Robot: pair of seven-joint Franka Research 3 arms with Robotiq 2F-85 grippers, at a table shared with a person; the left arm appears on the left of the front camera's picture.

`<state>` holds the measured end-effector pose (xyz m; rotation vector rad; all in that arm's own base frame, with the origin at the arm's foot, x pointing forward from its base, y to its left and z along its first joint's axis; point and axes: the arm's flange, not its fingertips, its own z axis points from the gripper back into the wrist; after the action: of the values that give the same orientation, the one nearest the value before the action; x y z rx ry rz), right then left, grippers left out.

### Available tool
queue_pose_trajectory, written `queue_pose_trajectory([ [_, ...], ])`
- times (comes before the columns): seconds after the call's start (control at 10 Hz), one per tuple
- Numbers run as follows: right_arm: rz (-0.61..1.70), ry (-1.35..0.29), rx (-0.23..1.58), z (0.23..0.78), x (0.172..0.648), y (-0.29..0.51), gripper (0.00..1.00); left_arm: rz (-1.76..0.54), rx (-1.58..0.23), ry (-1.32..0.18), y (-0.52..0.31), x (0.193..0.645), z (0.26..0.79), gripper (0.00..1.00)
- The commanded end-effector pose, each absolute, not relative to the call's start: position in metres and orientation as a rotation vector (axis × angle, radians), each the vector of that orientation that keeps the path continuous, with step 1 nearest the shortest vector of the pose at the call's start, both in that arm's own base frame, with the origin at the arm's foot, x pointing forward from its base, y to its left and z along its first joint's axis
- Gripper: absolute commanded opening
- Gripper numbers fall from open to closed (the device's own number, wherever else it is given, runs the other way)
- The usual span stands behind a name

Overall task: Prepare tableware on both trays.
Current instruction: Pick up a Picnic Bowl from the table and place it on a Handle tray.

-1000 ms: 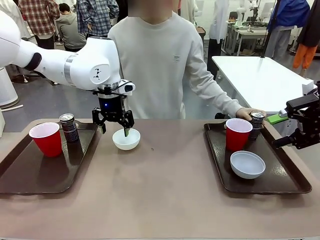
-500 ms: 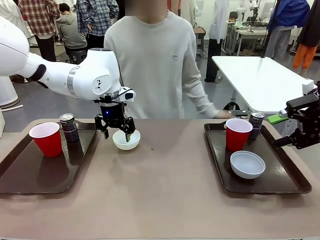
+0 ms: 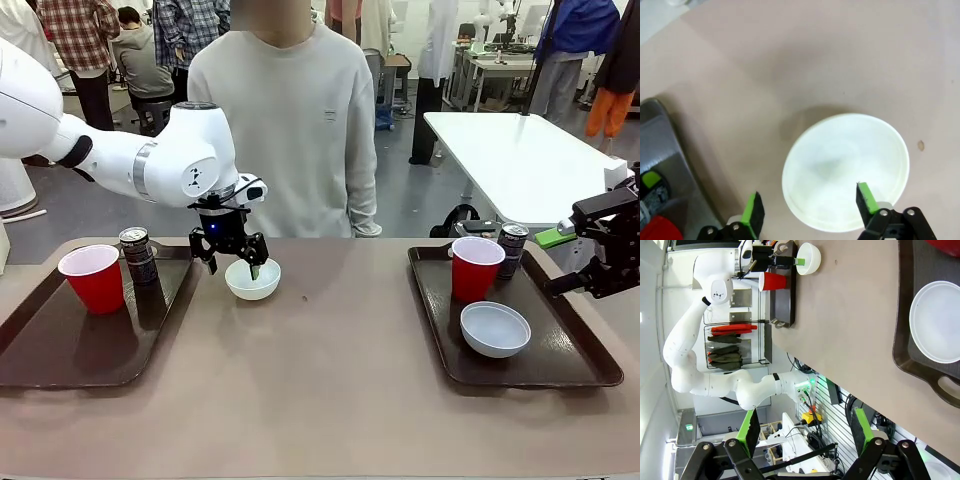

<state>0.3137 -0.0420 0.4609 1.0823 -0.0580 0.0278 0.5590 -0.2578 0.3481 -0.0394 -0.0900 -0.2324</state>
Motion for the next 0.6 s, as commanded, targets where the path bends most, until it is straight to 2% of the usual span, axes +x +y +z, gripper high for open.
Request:
queue_pose_trajectory([
  [0.0, 0.044, -0.070, 1.107, 0.4598, 0.3140, -0.0409, 0.95, -0.200, 0.004, -0.140, -0.2607, 0.5584, 0.3393, 0.45],
  [0.1, 0.044, -0.070, 1.107, 0.4598, 0.3140, -0.0409, 0.95, -0.195, 0.016, -0.143, -0.2614, 0.5587, 0.3395, 0.00],
  [0.3, 0.044, -0.070, 1.107, 0.4598, 0.3140, -0.0409, 0.95, -0.183, 0.029, -0.144, -0.2614, 0.5578, 0.3395, 0.00],
  [0.4, 0.044, -0.070, 1.107, 0.4598, 0.3140, -0.0409, 0.95, -0.181, 0.033, -0.147, -0.2601, 0.5576, 0.3394, 0.20],
  [0.5, 0.044, -0.070, 1.107, 0.4598, 0.3140, -0.0409, 0.95, -0.180, 0.036, -0.147, -0.2593, 0.5576, 0.3397, 0.10],
])
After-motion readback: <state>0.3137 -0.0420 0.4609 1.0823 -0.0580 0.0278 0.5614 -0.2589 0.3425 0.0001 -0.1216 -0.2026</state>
